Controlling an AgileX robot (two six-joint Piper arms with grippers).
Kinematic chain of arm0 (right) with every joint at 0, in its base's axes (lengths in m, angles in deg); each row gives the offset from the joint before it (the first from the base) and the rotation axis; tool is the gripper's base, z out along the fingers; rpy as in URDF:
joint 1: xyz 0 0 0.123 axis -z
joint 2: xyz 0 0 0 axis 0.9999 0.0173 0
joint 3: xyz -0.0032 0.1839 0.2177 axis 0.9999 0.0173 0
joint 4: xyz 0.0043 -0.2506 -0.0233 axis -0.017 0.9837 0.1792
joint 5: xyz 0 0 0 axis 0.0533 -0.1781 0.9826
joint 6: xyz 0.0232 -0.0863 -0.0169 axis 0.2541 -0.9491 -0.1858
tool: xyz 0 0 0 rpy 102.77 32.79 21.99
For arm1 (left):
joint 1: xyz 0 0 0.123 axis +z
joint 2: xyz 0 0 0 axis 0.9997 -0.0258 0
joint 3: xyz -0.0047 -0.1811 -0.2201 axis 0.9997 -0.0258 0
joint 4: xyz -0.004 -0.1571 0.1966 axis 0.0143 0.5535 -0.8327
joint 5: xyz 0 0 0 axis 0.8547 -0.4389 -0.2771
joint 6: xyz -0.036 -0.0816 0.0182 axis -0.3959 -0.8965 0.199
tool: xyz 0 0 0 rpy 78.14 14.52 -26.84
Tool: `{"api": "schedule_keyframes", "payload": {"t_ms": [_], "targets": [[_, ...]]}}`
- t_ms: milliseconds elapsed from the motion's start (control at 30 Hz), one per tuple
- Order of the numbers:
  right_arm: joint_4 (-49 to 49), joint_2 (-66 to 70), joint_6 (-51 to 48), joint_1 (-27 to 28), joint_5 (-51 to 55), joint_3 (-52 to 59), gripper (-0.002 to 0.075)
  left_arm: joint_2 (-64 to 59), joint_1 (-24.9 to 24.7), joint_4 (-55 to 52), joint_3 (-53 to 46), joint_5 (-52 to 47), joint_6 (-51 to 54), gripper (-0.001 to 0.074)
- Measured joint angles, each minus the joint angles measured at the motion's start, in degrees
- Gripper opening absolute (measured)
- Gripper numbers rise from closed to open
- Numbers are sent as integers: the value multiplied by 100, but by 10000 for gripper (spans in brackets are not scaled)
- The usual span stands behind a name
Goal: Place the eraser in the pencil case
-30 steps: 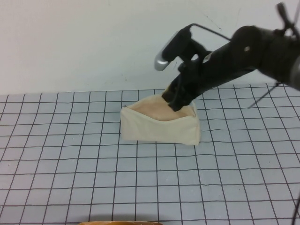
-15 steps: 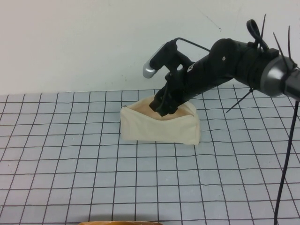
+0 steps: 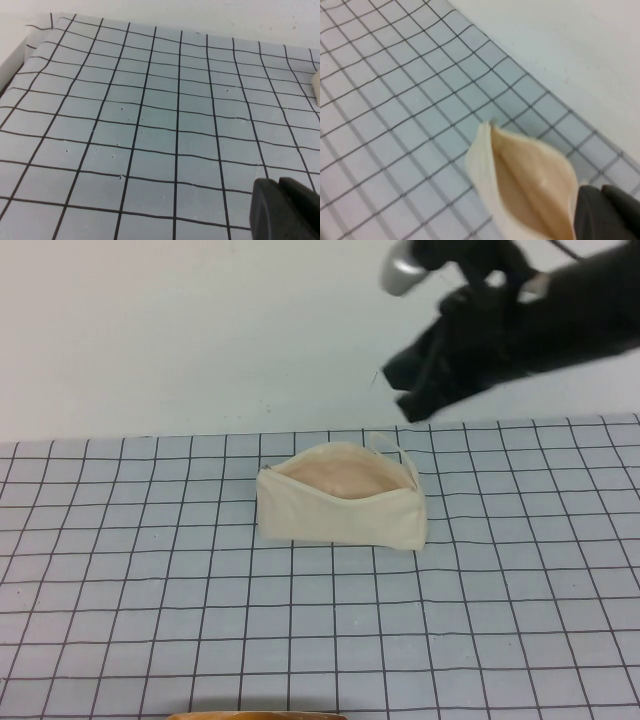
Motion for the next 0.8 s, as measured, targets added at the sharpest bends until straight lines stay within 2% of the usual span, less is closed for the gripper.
{"api": "schedule_keyframes", "payload": {"t_ms": [100,367,633,800], "targets": [[-1,-1017,38,0,-93,1048,0,0,0,0,0,0,0,-1],[304,-2651,95,0,-214,2636,-1,0,0,0,0,-4,0,-1],[342,-4135,-287,0,-2240,4741,-1,0,0,0,0,-4,0,-1],[342,-5189,-338,0,-3145,5937,-1,0,0,0,0,-4,0,-1]]}}
